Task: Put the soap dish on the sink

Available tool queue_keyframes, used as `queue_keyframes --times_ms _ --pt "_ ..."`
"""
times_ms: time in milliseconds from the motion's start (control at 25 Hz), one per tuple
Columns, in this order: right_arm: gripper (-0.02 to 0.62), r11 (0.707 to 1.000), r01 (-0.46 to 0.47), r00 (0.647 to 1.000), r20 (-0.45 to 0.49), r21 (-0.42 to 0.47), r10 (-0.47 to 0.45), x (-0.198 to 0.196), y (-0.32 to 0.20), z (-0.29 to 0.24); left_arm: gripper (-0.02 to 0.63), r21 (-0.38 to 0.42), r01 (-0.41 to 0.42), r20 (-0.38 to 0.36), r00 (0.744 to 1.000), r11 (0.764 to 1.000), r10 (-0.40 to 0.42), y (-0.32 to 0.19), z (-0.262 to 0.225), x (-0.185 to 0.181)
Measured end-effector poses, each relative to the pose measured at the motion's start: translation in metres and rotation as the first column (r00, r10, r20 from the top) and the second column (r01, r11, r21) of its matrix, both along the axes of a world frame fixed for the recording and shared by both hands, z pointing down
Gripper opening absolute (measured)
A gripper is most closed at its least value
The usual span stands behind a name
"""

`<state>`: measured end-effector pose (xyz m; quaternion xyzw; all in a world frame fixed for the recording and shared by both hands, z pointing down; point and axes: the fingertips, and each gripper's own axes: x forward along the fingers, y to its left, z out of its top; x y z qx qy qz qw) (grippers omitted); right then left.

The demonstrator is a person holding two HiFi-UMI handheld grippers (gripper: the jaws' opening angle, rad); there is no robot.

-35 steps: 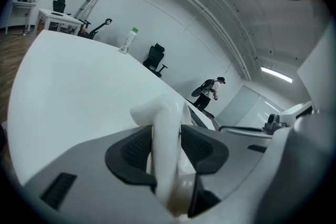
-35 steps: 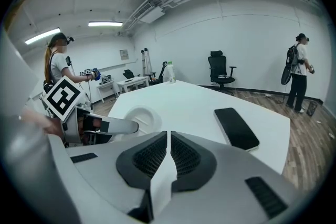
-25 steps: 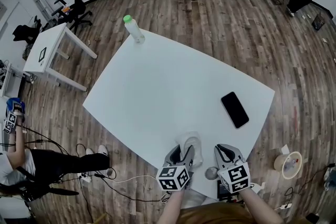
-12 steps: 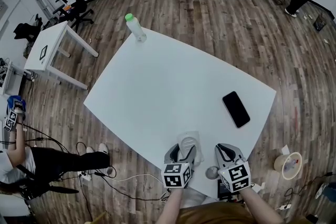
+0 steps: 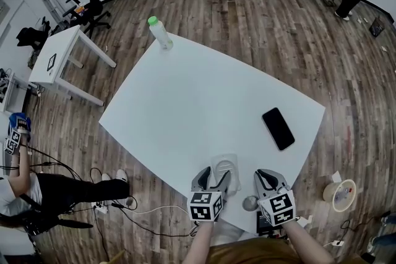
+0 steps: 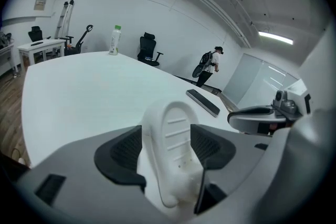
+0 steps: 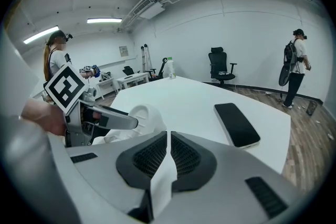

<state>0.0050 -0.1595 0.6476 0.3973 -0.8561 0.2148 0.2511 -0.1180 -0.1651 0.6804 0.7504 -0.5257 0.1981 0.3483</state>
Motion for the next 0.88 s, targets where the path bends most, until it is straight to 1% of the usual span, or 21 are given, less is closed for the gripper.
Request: queue_keyframes --times_ms 240,280,480,640,880 --pt "0.011 1.0 0.001 1.0 -0.007 0.002 -0.001 -0.001 0.002 -0.001 0.275 0.013 -0.003 -0.016 1.0 1.0 0.003 0.003 -0.004 -0.004" --pt "0.011 1.0 -0.001 1.0 -0.01 0.004 0.001 -0.001 0.002 -0.001 0.26 0.017 -0.003 -0.017 1.0 1.0 0.003 0.004 -0.004 -0.004" --pt "0.011 0.999 -0.031 0.999 -0.019 0.027 0.031 0.004 -0.002 -0.005 0.131 0.039 0.013 0.016 1.0 0.999 -0.014 0.008 -0.006 -0.009" --pt "0.011 0.999 -0.042 0.999 -0.027 0.026 0.043 0.007 -0.003 -0.006 0.063 0.057 0.018 0.023 1.0 0.998 -0.02 0.009 -0.01 -0.015" --pt "0.011 0.998 -0.061 0.998 -0.021 0.036 0.061 0.009 -0.006 -0.009 0.057 0.059 0.044 -0.016 0.999 0.997 -0.043 0.009 -0.009 -0.016"
